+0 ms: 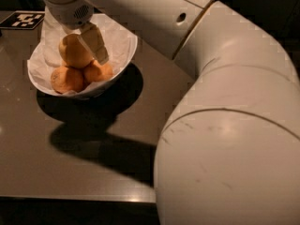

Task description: Pick orange from white bowl

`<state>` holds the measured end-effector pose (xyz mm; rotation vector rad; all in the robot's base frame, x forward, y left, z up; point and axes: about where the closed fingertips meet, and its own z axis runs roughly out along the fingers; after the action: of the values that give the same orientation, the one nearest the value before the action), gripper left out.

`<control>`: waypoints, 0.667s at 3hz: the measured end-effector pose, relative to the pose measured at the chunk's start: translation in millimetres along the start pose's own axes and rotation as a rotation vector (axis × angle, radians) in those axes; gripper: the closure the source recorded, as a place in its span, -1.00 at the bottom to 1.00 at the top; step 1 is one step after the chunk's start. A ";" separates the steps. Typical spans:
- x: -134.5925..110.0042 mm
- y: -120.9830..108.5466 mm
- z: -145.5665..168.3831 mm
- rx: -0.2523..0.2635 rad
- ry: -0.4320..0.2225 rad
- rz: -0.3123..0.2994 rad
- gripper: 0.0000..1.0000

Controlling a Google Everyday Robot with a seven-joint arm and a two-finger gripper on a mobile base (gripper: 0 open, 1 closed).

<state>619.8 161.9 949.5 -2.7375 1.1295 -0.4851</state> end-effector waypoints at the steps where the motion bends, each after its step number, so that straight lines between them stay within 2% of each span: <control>1: -2.2 -8.3 5.2 -0.010 0.033 -0.053 -0.60; 2: -1.7 -19.3 8.1 -0.012 0.062 -0.100 -0.60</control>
Offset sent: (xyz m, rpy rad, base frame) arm 0.0075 0.0007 -0.0048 -0.2112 0.0116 0.0869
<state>634.2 176.9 946.4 -2.8178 1.0158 -0.5818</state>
